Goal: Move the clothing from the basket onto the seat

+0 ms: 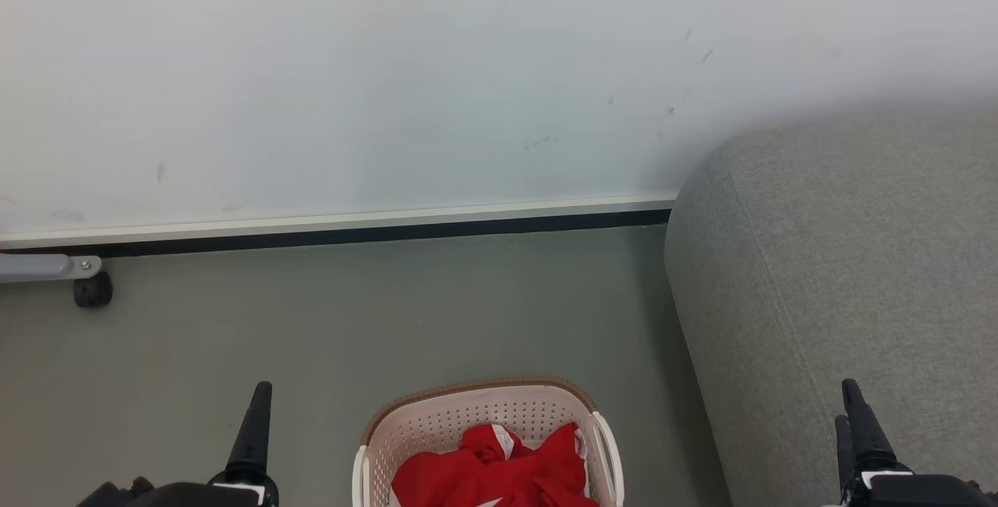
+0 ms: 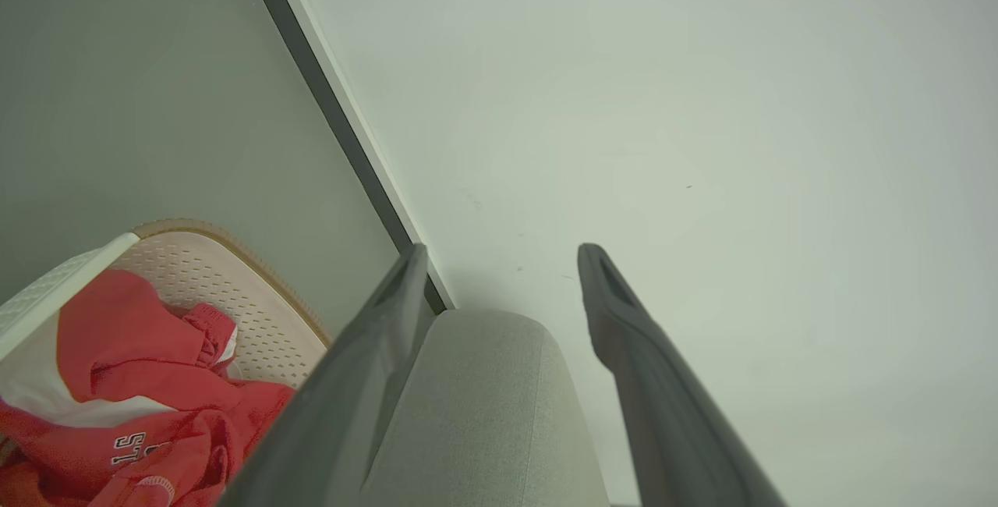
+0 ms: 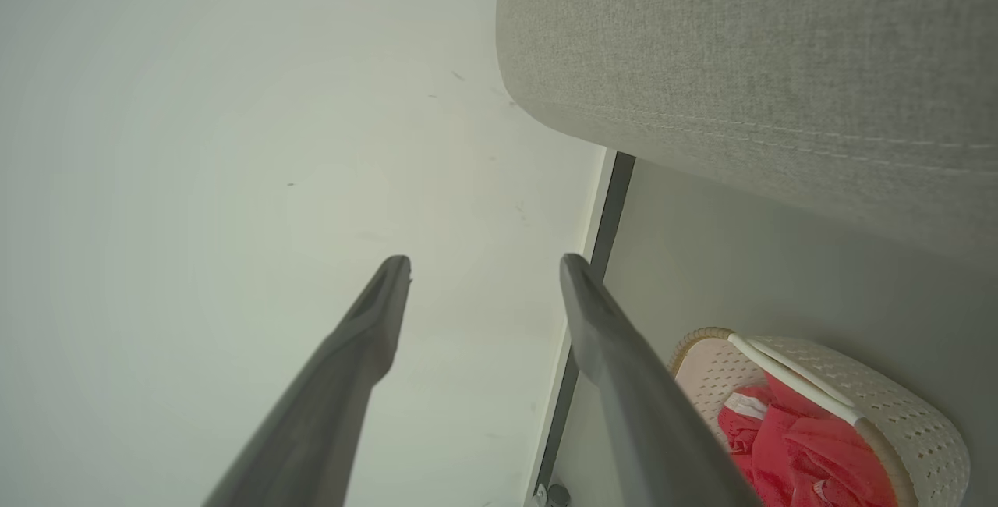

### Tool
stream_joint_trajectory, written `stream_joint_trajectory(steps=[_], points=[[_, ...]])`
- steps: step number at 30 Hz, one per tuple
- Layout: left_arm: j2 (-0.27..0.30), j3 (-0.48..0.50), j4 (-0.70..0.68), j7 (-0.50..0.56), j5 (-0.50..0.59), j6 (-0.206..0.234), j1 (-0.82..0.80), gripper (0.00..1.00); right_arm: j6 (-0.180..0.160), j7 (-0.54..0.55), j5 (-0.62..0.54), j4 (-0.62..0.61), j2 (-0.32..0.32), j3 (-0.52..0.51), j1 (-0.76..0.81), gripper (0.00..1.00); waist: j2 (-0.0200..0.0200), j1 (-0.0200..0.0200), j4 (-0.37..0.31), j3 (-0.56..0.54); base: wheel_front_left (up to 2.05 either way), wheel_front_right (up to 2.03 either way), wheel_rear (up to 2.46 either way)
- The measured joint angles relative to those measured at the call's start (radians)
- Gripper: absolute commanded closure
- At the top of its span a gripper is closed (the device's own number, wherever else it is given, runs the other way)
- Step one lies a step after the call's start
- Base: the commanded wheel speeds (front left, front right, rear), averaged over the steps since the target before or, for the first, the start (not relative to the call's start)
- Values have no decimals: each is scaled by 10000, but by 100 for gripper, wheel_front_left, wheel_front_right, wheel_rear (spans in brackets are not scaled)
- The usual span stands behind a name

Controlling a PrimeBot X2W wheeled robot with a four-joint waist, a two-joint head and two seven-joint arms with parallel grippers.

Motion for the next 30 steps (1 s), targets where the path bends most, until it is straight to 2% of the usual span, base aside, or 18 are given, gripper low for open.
stream_joint_trajectory(steps=[30], points=[[625,-1267,-773,-1104,5950,955,-153,0,-836,-1087,-5455,-924,-656,1904,1,0,1,0,-22,-24,0,0,0]])
